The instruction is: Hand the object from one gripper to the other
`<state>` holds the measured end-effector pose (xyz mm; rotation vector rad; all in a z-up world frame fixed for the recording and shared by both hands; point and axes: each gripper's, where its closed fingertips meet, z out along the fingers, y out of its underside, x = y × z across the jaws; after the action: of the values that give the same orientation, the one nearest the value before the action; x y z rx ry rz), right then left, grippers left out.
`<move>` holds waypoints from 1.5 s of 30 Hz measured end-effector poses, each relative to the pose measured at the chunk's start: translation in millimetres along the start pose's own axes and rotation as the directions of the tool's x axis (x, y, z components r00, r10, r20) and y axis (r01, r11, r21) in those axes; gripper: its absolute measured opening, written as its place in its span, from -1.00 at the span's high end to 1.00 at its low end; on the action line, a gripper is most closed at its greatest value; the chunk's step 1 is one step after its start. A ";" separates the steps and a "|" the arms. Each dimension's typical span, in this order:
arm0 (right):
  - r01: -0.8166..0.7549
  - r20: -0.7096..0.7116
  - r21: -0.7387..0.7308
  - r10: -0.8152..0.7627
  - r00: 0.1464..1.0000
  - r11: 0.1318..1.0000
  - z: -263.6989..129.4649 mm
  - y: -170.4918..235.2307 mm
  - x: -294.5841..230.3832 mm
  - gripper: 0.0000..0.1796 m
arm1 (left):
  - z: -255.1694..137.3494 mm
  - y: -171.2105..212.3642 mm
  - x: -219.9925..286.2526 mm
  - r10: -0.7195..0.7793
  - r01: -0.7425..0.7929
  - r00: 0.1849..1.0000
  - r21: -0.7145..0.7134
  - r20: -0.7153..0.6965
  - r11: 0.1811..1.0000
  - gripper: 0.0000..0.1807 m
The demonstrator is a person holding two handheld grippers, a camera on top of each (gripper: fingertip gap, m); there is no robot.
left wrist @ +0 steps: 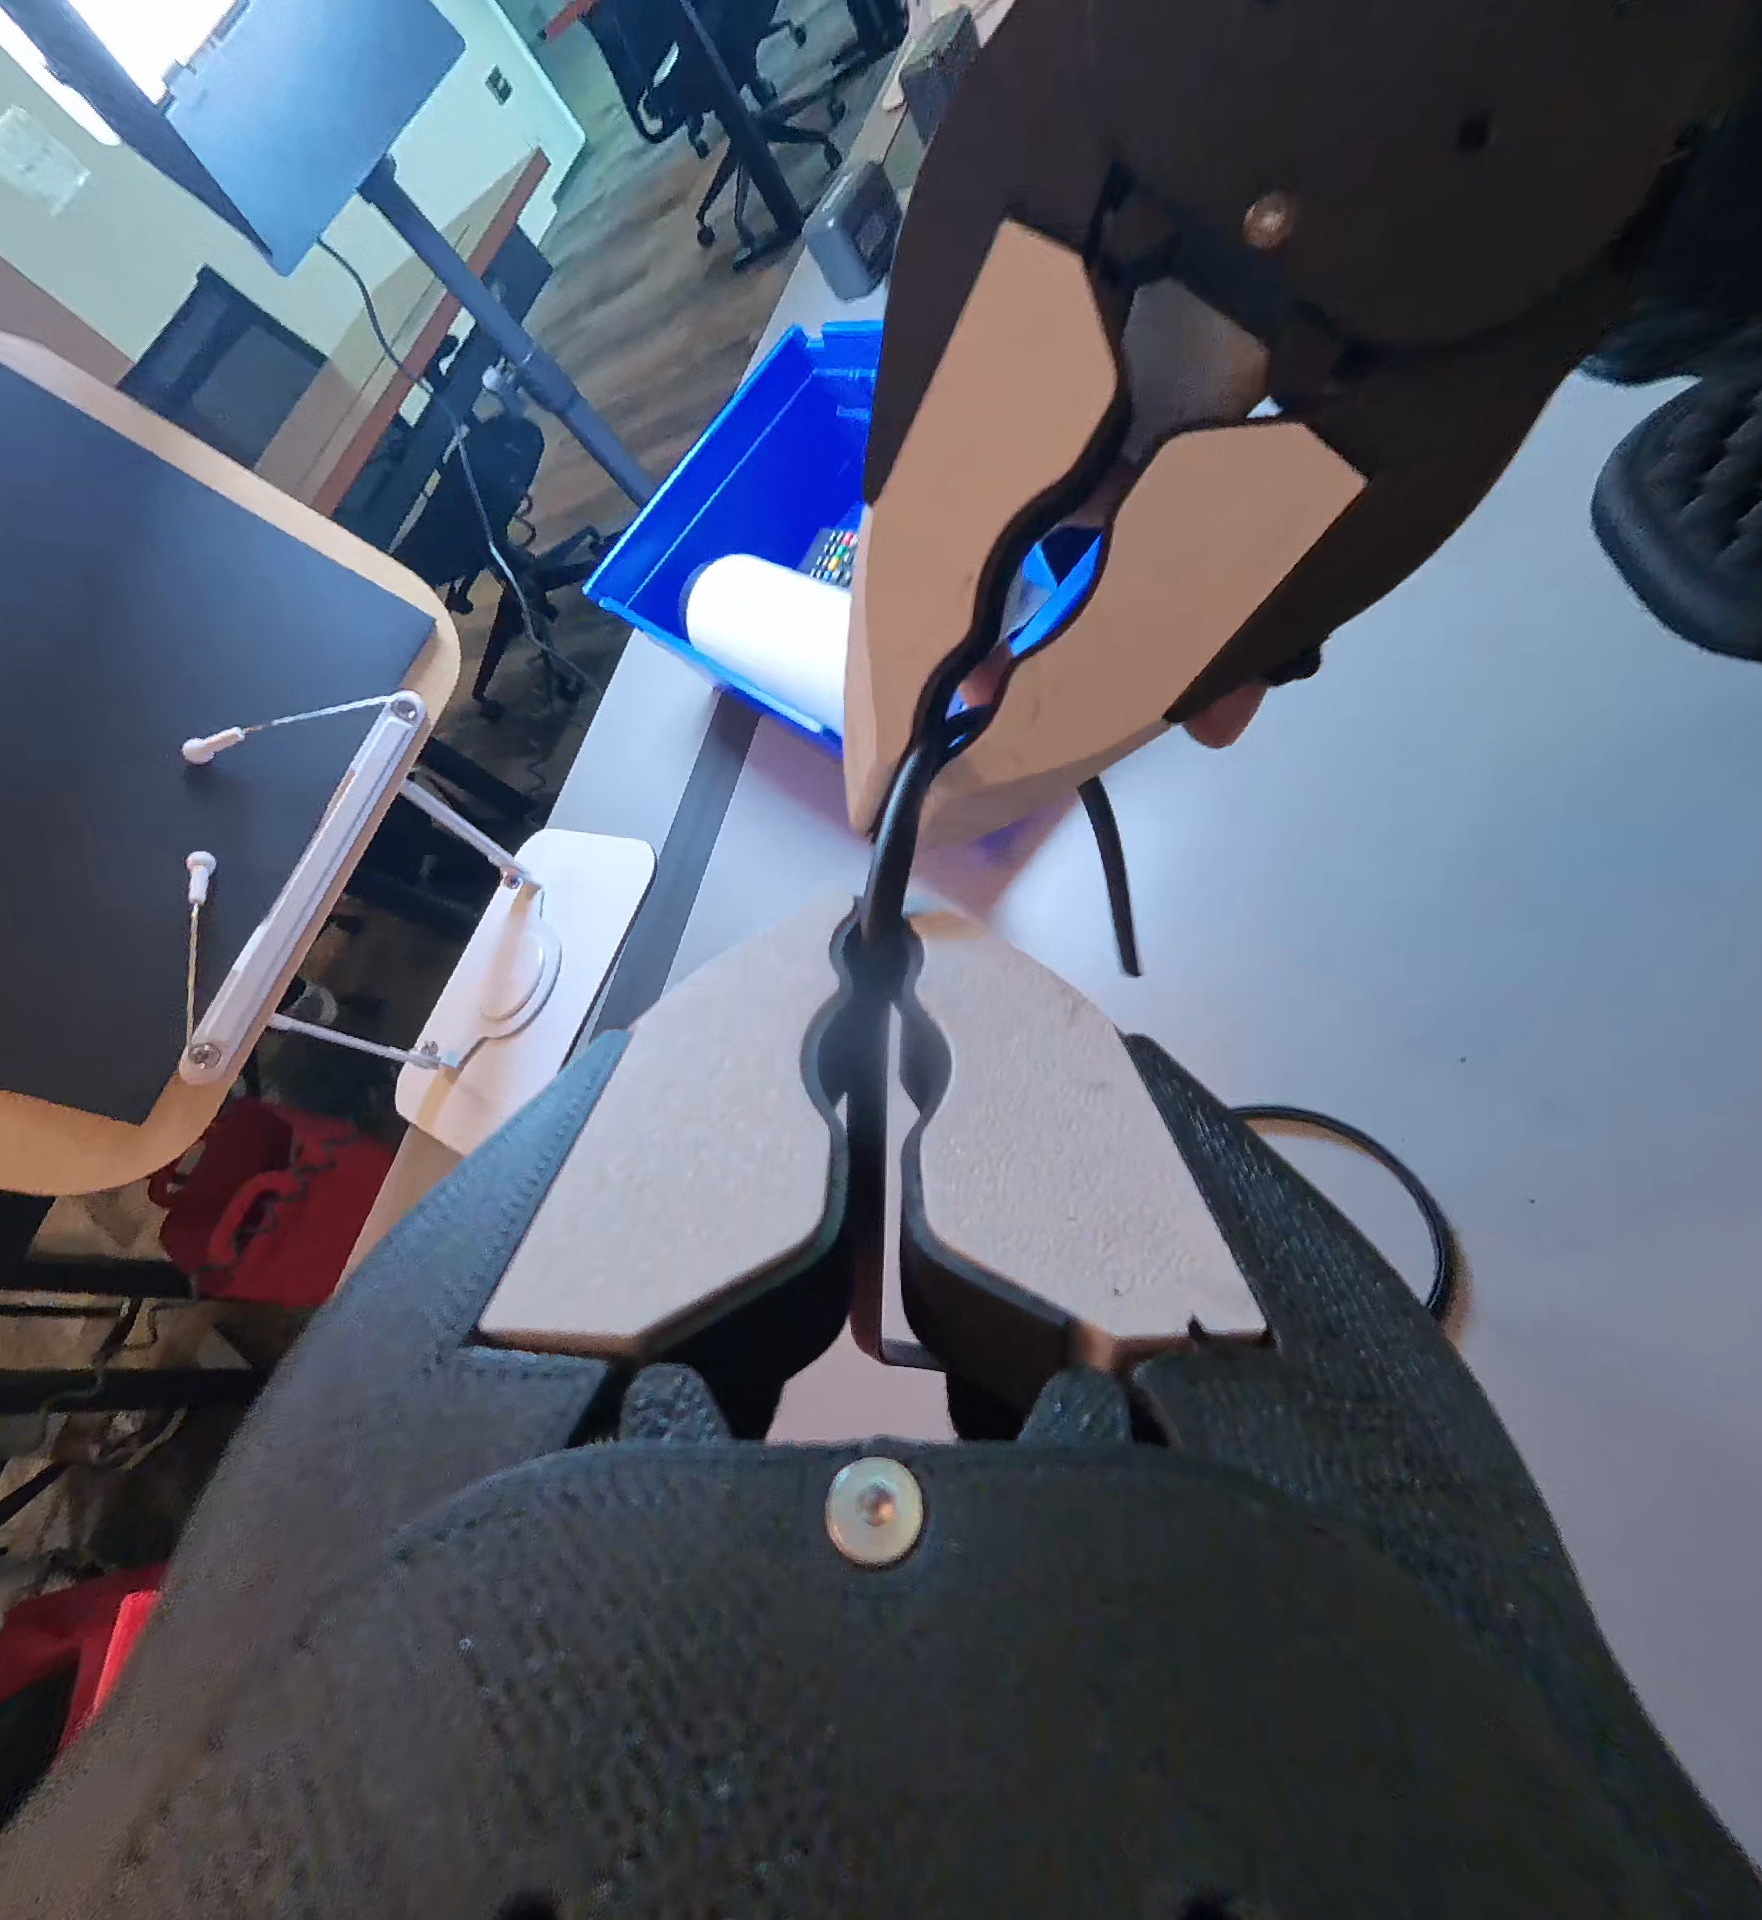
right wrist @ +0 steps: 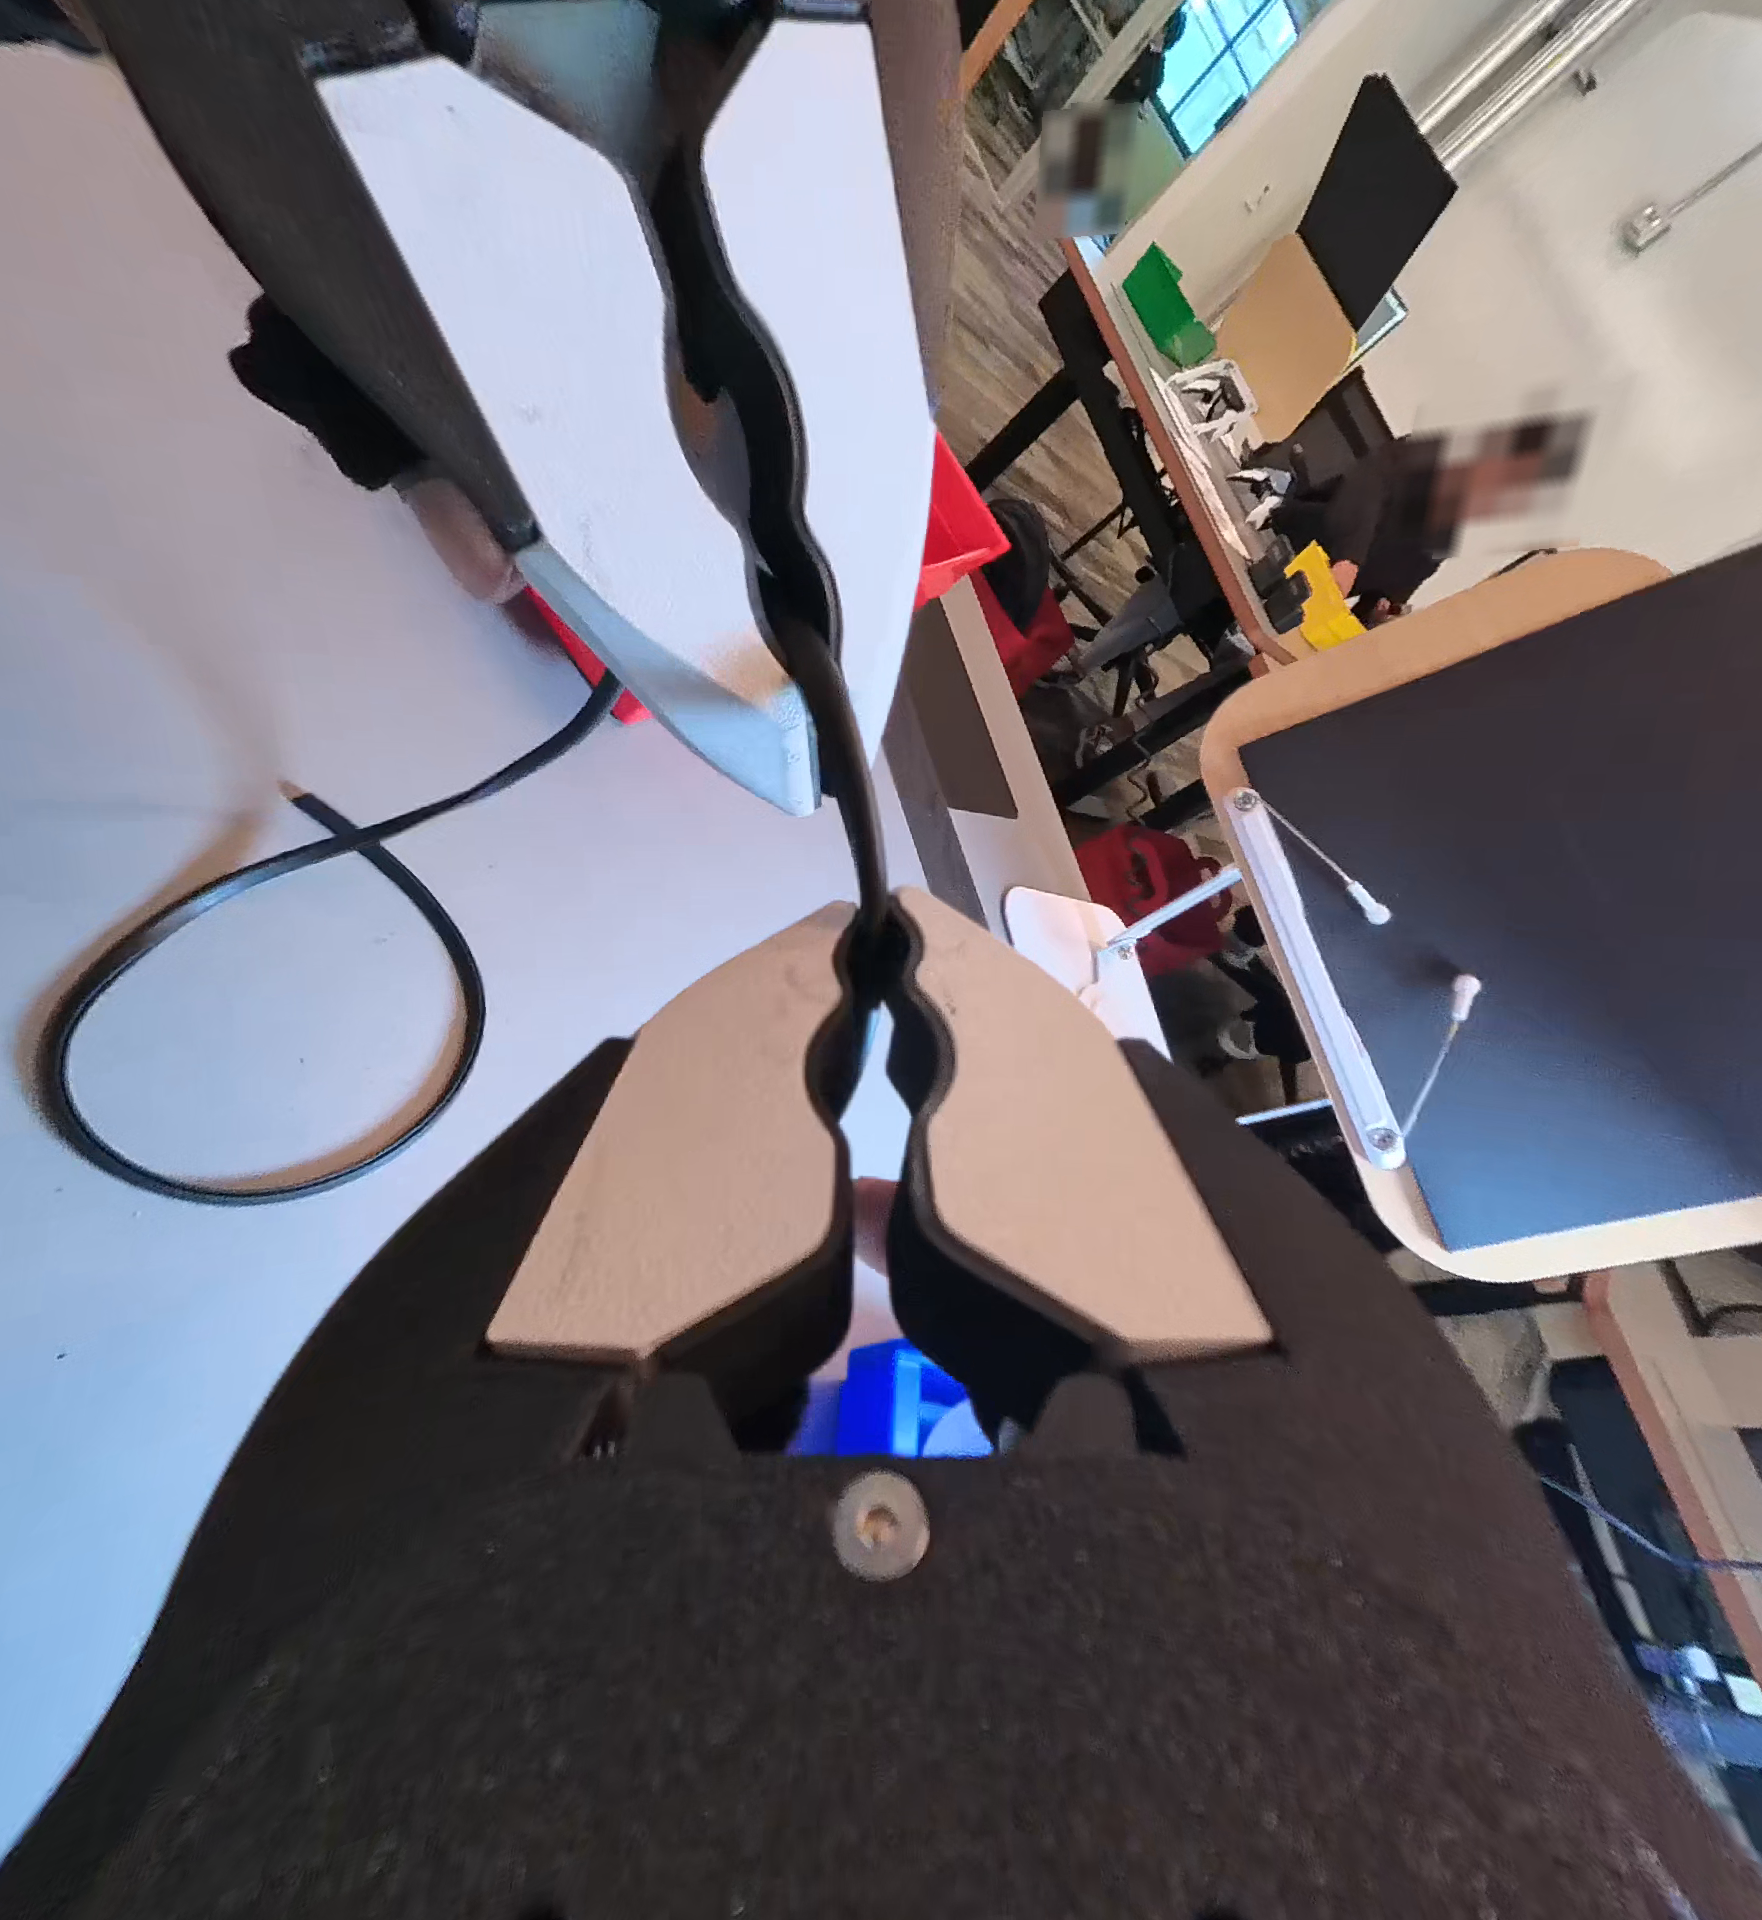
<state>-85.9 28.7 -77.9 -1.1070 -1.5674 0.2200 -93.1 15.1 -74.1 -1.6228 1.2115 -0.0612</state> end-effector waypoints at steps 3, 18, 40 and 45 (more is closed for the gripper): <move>0.025 -0.001 -0.037 -0.025 1.000 0.999 1.0 2.2 -2.9 1.00 | 4.3 9.1 -4.5 -0.029 0.030 0.999 -0.049 0.025 0.998 0.93; 0.008 0.042 -0.001 -0.007 0.999 1.000 0.2 0.7 -7.6 1.00 | 8.9 3.5 2.6 0.011 -0.011 1.000 -0.024 0.016 1.000 0.98; -0.023 0.053 -0.024 0.025 0.998 0.999 2.8 5.1 -7.6 1.00 | 6.2 2.0 8.3 0.015 -0.015 0.999 -0.006 -0.032 1.000 0.97; 0.006 0.051 -0.045 -0.004 0.999 0.999 3.2 3.8 -11.0 1.00 | 9.0 6.8 12.5 0.004 -0.006 0.999 -0.039 -0.054 0.999 0.83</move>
<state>-87.6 24.0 -88.9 -1.1399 -1.6272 0.2116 -86.4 12.9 -89.4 -1.6610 1.2646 -0.0790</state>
